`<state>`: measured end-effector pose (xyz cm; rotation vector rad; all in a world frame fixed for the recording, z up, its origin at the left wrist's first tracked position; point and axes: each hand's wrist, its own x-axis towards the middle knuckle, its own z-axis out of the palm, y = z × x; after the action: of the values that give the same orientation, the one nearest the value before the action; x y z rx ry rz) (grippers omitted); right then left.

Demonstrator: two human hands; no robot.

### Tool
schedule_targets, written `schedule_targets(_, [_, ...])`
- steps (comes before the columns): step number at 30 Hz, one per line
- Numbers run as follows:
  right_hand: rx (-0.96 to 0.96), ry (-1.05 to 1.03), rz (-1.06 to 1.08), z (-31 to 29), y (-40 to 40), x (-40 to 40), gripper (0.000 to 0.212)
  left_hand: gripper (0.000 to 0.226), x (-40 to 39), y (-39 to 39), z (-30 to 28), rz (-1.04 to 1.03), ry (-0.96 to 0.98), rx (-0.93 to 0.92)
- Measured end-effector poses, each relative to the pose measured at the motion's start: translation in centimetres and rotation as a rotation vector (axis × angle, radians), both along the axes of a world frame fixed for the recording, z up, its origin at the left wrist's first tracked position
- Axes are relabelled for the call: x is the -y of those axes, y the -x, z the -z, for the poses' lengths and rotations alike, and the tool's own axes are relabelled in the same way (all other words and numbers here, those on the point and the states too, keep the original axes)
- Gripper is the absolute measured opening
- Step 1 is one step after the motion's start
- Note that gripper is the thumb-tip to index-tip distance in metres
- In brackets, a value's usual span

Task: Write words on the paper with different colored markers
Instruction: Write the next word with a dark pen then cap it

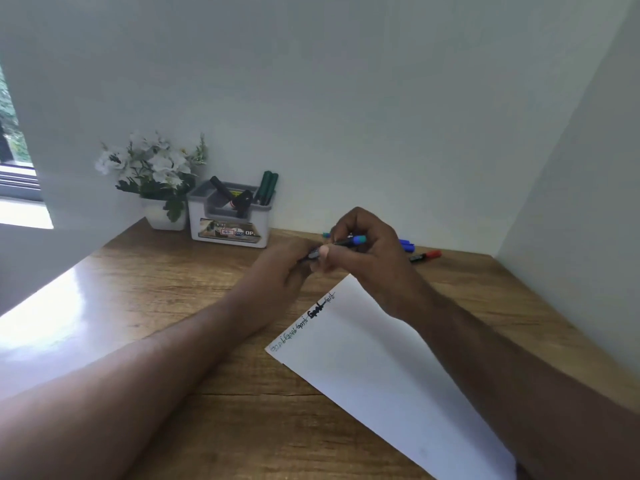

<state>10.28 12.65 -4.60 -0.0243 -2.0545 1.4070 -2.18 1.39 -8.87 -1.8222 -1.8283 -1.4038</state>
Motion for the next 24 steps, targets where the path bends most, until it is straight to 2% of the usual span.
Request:
schedule_targets(3, [0.077,-0.111,0.049,1.0,-0.6,-0.3,0.019,0.032,0.1,-1.5,-0.4,0.103,0.04,-0.034])
schedule_targets(6, [0.124,-0.151,0.065,0.6,-0.9,-0.8,0.019,0.014,0.0,-1.4,-0.3,0.169,0.126,-0.04])
schedule_targets(10, [0.202,-0.044,-0.046,-0.4,-1.2,-1.3,0.022,0.01,-0.1,-0.9,0.1,0.144,0.148,-0.027])
schedule_targets(14, [0.244,0.077,-0.147,-1.7,-2.0,-2.8,0.027,0.025,0.4,-0.5,-0.6,-0.023,0.232,0.058])
schedule_targets(17, [0.207,0.195,-0.128,-2.4,-2.5,-5.0,0.038,0.039,0.5,0.1,-0.5,-0.13,0.307,0.152])
schedule_targets(19, [0.163,0.325,-0.051,-1.7,-2.7,-6.3,0.04,0.055,0.3,0.2,-0.2,-0.18,0.464,0.037])
schedule_targets(20, [0.15,0.371,-0.022,-1.0,-2.6,-6.8,0.035,0.056,0.1,0.3,0.0,-0.19,0.555,-0.045])
schedule_targets(22, [0.138,0.41,0.014,0.4,-2.5,-7.4,0.011,0.049,-0.2,0.3,0.1,-0.169,0.669,-0.162])
schedule_targets(23, [0.131,0.43,0.013,1.0,-2.2,-7.5,0.007,0.046,-0.1,0.4,0.0,-0.141,0.69,-0.186])
schedule_targets(24, [0.134,0.452,0.014,1.5,-2.0,-7.5,0.013,0.044,-0.1,0.5,-0.1,-0.106,0.696,-0.195])
